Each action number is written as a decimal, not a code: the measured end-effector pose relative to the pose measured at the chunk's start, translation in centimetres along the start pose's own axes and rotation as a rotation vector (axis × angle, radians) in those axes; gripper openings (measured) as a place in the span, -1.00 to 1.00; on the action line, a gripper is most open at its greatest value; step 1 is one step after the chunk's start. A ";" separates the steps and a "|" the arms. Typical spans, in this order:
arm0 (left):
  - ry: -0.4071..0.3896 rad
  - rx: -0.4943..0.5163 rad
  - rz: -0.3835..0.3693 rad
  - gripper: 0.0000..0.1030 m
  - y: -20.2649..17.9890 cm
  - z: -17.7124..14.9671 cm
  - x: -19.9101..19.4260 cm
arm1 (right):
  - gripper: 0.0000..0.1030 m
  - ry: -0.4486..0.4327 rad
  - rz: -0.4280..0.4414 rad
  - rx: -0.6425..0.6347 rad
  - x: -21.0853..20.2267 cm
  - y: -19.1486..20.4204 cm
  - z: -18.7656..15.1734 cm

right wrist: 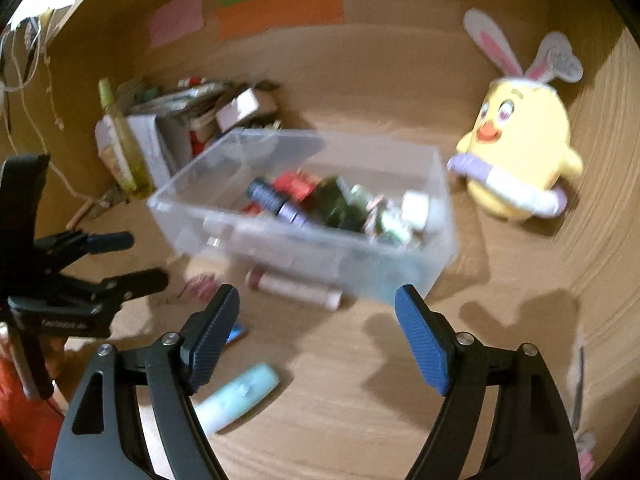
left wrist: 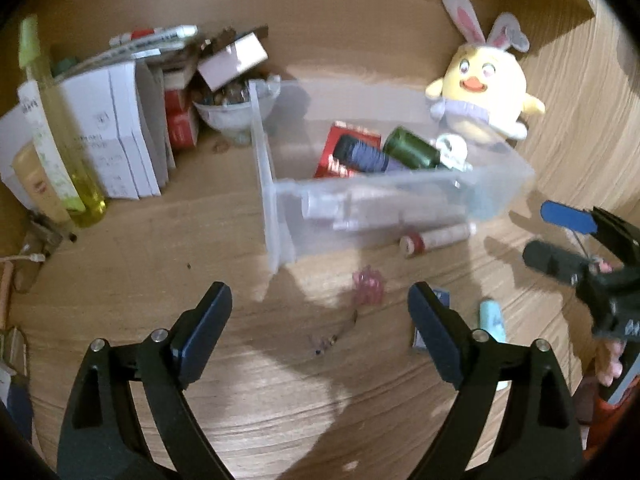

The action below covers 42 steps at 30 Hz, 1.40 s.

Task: Organize objects
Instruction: 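Grasp the pale green roll-on with the right tool while the left tool reaches the pink keychain, then grasp the pink keychain with the left tool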

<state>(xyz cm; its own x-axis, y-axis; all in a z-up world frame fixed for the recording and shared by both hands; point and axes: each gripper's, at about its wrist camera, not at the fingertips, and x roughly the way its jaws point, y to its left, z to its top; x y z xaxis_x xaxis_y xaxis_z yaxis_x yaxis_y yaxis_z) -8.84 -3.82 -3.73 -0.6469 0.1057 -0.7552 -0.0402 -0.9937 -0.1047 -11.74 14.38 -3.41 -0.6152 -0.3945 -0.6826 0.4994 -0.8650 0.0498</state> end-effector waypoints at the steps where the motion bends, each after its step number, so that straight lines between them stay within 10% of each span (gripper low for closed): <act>1: 0.012 0.005 -0.005 0.75 -0.1 -0.2 0.4 | 0.51 0.012 0.004 -0.001 0.2 0.3 -0.5; 18: 0.078 0.076 -0.069 -0.08 -2.3 0.3 3.2 | 0.44 0.162 0.061 -0.026 3.0 3.5 -5.3; 25: 0.065 0.123 -0.077 -0.61 -3.2 0.3 3.3 | -0.23 0.155 0.016 -0.068 2.4 2.9 -5.7; 28: 0.065 0.115 -0.083 -0.61 -3.1 0.3 3.2 | -0.55 0.149 -0.001 -0.066 2.3 2.3 -5.6; 42: -0.032 0.089 -0.076 -0.61 -3.4 0.6 0.0 | -0.55 0.049 0.046 0.023 0.5 -0.5 -2.9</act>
<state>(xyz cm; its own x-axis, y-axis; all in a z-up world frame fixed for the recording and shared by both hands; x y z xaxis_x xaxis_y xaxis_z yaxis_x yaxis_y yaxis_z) -9.11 -0.43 -2.99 -0.6630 0.1807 -0.7264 -0.1560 -0.9825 -0.1020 -10.57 15.51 -5.87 -0.5610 -0.4186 -0.7141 0.5121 -0.8533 0.0979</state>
